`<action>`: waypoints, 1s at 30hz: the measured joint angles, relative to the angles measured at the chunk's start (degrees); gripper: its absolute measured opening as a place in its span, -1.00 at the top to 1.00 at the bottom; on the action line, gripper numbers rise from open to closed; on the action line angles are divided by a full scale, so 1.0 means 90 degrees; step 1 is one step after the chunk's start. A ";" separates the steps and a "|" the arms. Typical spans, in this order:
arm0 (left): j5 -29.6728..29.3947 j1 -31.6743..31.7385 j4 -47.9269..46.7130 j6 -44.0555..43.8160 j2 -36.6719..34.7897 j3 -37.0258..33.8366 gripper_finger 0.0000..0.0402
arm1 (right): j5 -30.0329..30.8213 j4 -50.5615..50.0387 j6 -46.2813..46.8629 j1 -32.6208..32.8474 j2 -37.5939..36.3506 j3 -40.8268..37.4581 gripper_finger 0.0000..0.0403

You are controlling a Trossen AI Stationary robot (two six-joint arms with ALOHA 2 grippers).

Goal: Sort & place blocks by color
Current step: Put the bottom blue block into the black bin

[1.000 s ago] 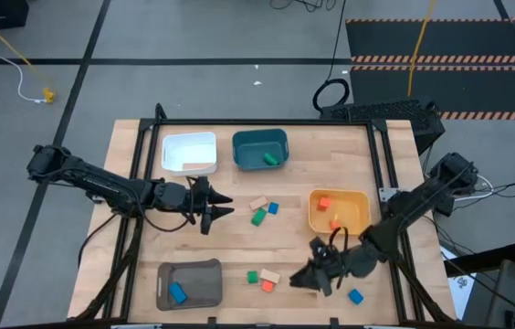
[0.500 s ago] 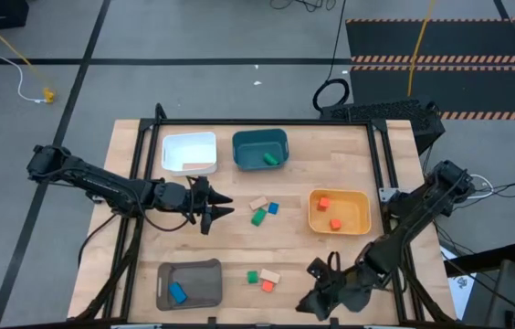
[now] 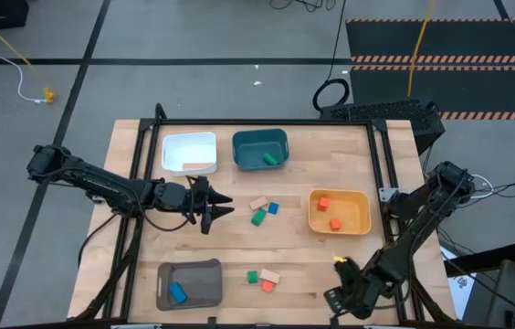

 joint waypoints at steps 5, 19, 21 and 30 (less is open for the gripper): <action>-0.0002 0.0000 -0.0002 0.0060 0.0001 0.0000 0.13 | -0.0642 -0.0982 0.0402 0.0215 0.0000 -0.0001 0.18; -0.0005 0.0000 -0.0189 0.0233 0.0002 0.0000 0.13 | -0.0644 0.0720 0.0254 0.0293 0.0000 -0.1227 -0.03; -0.0005 0.0000 -0.0194 0.0233 0.0002 0.0000 0.13 | -0.0711 0.0882 0.0268 0.0293 0.0002 -0.1312 -0.09; -0.0242 0.0002 -0.0189 0.0228 0.0002 0.0000 0.13 | -0.0974 0.1145 0.0217 0.0293 -0.0002 -0.1316 -0.21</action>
